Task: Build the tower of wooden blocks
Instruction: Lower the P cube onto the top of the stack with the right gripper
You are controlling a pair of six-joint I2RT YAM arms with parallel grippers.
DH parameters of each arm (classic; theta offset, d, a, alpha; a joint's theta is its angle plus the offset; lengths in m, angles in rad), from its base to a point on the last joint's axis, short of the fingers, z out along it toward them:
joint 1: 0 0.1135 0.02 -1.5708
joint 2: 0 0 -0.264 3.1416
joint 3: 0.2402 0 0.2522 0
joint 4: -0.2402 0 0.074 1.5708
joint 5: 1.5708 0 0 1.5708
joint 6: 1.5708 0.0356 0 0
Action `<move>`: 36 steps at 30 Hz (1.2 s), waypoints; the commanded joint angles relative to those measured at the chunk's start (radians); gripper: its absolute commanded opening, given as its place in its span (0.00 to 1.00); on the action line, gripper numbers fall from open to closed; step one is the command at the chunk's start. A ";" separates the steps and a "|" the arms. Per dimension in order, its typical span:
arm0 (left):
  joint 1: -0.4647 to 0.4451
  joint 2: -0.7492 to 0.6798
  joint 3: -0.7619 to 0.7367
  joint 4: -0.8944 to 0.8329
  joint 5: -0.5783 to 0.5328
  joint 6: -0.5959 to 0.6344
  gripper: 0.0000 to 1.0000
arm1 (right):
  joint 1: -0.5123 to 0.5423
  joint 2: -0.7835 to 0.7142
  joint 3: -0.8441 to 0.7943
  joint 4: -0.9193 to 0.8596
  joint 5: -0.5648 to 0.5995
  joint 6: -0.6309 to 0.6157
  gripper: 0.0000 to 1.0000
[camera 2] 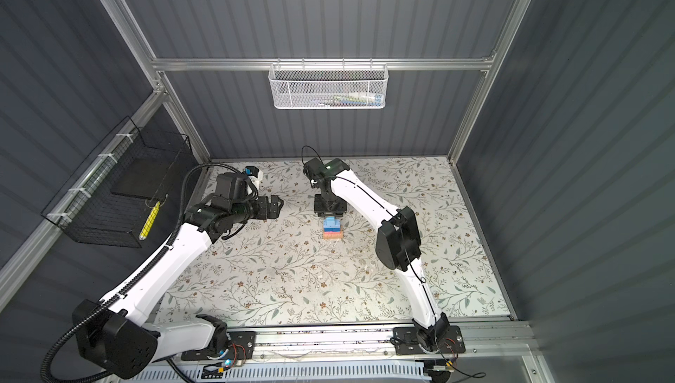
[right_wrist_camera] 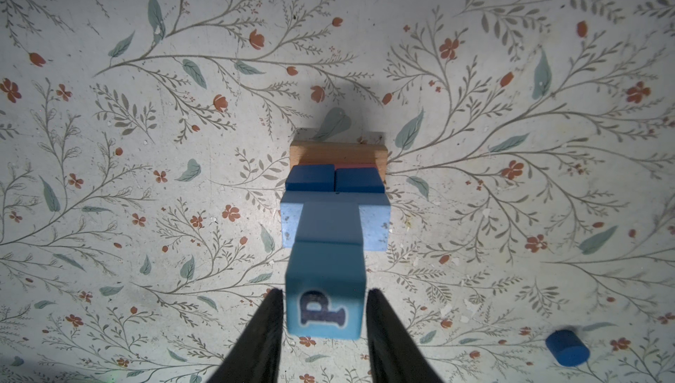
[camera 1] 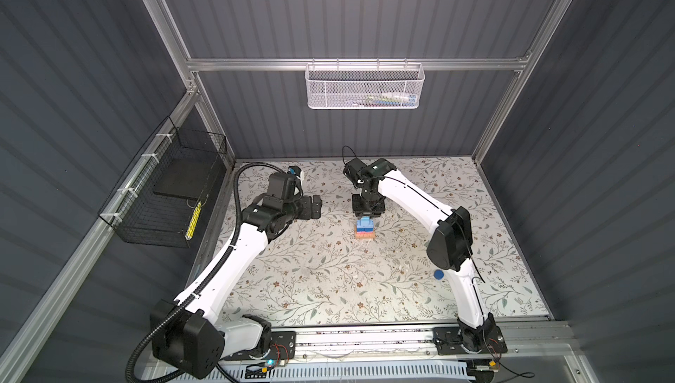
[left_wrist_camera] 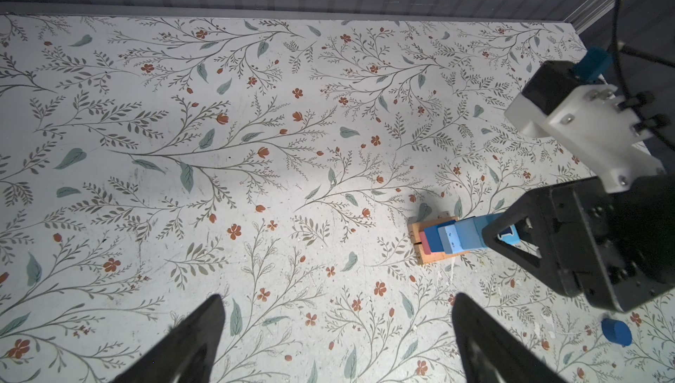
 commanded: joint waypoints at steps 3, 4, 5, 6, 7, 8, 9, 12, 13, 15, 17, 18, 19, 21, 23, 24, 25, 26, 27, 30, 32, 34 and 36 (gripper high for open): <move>0.007 0.005 0.001 -0.001 0.018 -0.003 0.97 | -0.003 0.012 0.015 -0.025 0.003 -0.007 0.41; 0.007 0.006 0.002 -0.002 0.018 -0.003 0.97 | -0.003 0.013 0.013 -0.024 0.003 -0.007 0.41; 0.007 0.005 0.001 -0.001 0.018 -0.003 0.97 | -0.003 0.012 0.013 -0.024 0.004 -0.007 0.40; 0.007 0.006 0.001 -0.001 0.018 -0.003 0.97 | -0.003 0.012 0.012 -0.024 0.003 -0.007 0.40; 0.007 0.006 0.002 -0.001 0.018 -0.003 0.97 | -0.003 0.012 0.011 -0.025 0.003 -0.007 0.40; 0.007 0.006 0.002 -0.002 0.018 -0.003 0.97 | -0.003 0.012 0.010 -0.026 0.004 -0.007 0.39; 0.007 0.006 0.002 -0.002 0.018 -0.003 0.97 | -0.003 0.011 0.009 -0.026 0.004 -0.007 0.39; 0.007 0.007 0.001 -0.001 0.019 -0.003 0.97 | -0.003 0.009 0.004 -0.024 0.004 -0.007 0.38; 0.007 0.008 0.001 -0.001 0.019 -0.003 0.97 | -0.003 0.008 0.002 -0.023 0.004 -0.007 0.38; 0.007 0.007 0.001 -0.001 0.021 -0.003 0.97 | -0.004 0.006 -0.001 -0.023 0.004 -0.007 0.38; 0.007 0.008 0.002 0.001 0.021 -0.003 0.97 | -0.005 0.006 -0.004 -0.024 0.007 -0.007 0.38; 0.007 0.011 0.001 0.000 0.019 -0.003 0.97 | -0.005 0.004 -0.005 -0.023 0.008 -0.006 0.38; 0.007 0.011 0.001 -0.001 0.019 -0.003 0.97 | -0.005 0.005 -0.007 -0.023 0.008 -0.006 0.38; 0.007 0.012 0.002 0.000 0.019 -0.003 0.97 | -0.005 0.004 -0.008 -0.022 0.008 -0.005 0.38; 0.007 0.013 0.002 -0.001 0.020 -0.003 0.97 | -0.005 0.005 -0.010 -0.021 0.007 -0.005 0.40; 0.007 0.013 0.001 -0.001 0.019 -0.003 0.97 | -0.005 0.005 -0.010 -0.021 0.010 -0.004 0.41; 0.007 0.013 0.002 -0.001 0.019 -0.003 0.97 | -0.005 0.004 -0.010 -0.022 0.009 -0.005 0.42; 0.007 0.013 0.002 -0.001 0.019 -0.003 0.97 | -0.005 0.003 -0.010 -0.022 0.009 -0.005 0.42; 0.007 0.013 0.001 -0.001 0.020 -0.003 0.97 | -0.005 0.005 -0.010 -0.022 0.010 -0.005 0.42; 0.007 0.013 0.002 -0.002 0.021 -0.003 0.97 | -0.005 0.004 -0.012 -0.022 0.010 -0.005 0.43; 0.007 0.013 0.002 -0.001 0.021 -0.003 0.97 | -0.005 0.004 -0.014 -0.020 0.009 -0.005 0.43; 0.007 0.015 0.002 -0.001 0.021 -0.003 0.97 | -0.005 0.005 -0.015 -0.020 0.008 -0.005 0.41; 0.007 0.015 0.002 -0.002 0.021 -0.003 0.97 | -0.005 0.004 -0.016 -0.020 0.008 -0.005 0.41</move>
